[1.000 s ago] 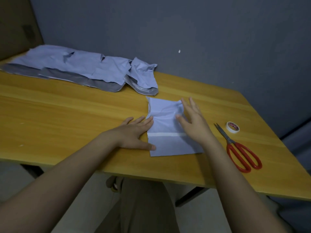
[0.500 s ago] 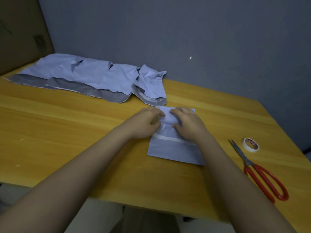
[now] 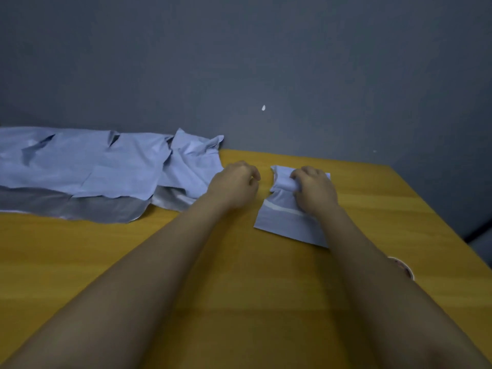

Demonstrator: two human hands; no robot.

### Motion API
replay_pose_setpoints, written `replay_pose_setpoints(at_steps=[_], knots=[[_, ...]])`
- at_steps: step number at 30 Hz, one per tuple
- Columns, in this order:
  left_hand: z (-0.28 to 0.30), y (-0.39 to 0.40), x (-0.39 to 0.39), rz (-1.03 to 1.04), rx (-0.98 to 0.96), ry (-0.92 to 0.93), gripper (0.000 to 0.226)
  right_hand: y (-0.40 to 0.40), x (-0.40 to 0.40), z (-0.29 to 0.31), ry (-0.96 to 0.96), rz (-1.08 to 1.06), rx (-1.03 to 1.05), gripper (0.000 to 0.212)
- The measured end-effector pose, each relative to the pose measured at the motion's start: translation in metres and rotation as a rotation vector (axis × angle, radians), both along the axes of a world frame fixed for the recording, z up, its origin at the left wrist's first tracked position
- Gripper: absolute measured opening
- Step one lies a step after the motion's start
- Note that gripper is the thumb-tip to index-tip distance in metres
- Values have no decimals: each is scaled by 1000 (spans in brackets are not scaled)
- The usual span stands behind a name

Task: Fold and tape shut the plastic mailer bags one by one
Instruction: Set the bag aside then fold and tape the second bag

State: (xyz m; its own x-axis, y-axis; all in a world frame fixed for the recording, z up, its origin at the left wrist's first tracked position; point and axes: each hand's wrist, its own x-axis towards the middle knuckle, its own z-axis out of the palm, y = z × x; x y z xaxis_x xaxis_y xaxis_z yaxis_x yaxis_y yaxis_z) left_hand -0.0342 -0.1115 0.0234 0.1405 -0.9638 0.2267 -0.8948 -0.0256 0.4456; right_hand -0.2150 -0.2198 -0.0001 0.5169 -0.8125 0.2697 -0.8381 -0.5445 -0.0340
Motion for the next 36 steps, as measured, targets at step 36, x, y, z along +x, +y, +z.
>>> replay_pose_setpoints(at_steps=[36], knots=[[8,105,94,340,84,-12,31,89,139,-8,-531,57,529,37]])
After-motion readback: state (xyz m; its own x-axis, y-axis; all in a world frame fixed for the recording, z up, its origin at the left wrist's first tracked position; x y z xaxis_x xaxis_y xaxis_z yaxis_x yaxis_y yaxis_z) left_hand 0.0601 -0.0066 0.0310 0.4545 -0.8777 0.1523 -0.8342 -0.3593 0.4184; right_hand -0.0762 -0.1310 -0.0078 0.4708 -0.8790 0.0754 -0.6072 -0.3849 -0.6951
